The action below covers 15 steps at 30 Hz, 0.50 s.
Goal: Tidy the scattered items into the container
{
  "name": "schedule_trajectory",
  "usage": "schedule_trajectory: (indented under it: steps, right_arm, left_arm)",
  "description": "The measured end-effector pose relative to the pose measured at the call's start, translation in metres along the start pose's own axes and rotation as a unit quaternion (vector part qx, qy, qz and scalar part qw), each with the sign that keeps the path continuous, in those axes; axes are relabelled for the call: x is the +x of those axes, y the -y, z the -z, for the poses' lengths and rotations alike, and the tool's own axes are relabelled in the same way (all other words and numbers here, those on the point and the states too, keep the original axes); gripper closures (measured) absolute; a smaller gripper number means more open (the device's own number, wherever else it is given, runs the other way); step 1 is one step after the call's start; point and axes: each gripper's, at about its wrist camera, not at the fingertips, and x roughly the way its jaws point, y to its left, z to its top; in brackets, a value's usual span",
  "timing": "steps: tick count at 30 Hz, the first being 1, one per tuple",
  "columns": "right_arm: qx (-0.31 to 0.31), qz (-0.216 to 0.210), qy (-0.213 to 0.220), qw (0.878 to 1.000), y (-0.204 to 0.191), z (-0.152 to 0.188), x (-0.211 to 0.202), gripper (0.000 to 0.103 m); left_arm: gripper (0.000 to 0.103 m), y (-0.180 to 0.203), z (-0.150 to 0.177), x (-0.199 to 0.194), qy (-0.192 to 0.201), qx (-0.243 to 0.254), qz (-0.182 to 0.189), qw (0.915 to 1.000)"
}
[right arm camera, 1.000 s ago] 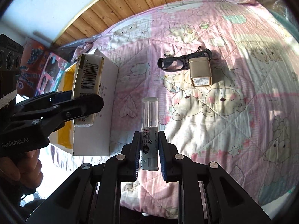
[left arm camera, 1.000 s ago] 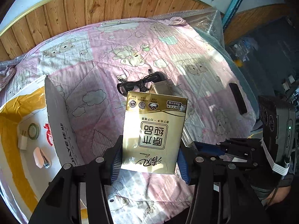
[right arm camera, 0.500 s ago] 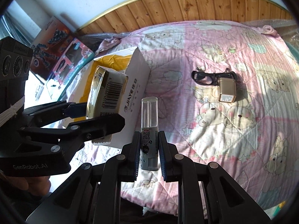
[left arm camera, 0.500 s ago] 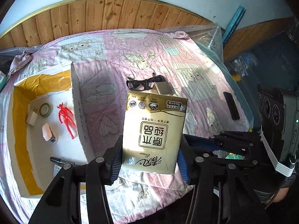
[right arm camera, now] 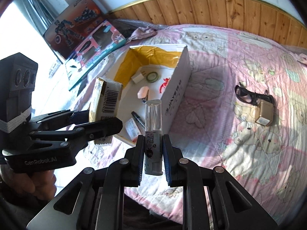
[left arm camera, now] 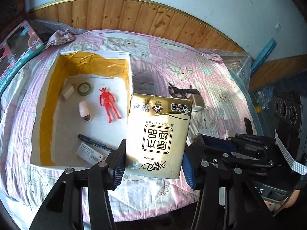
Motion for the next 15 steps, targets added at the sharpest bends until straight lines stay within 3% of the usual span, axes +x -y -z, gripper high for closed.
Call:
schedule_trajectory:
  steps: [7, 15]
  right_arm:
    - [-0.035, -0.018, -0.006, 0.999, -0.020, -0.025, 0.008, 0.084]
    - [-0.064, -0.039, -0.011, 0.997, -0.040, -0.057, 0.027, 0.084]
  left_arm:
    - [0.051, -0.060, 0.004, -0.021, 0.026, -0.082, -0.022, 0.9961]
    - [0.051, -0.091, -0.006, -0.030, 0.042, -0.117, -0.047, 0.9911]
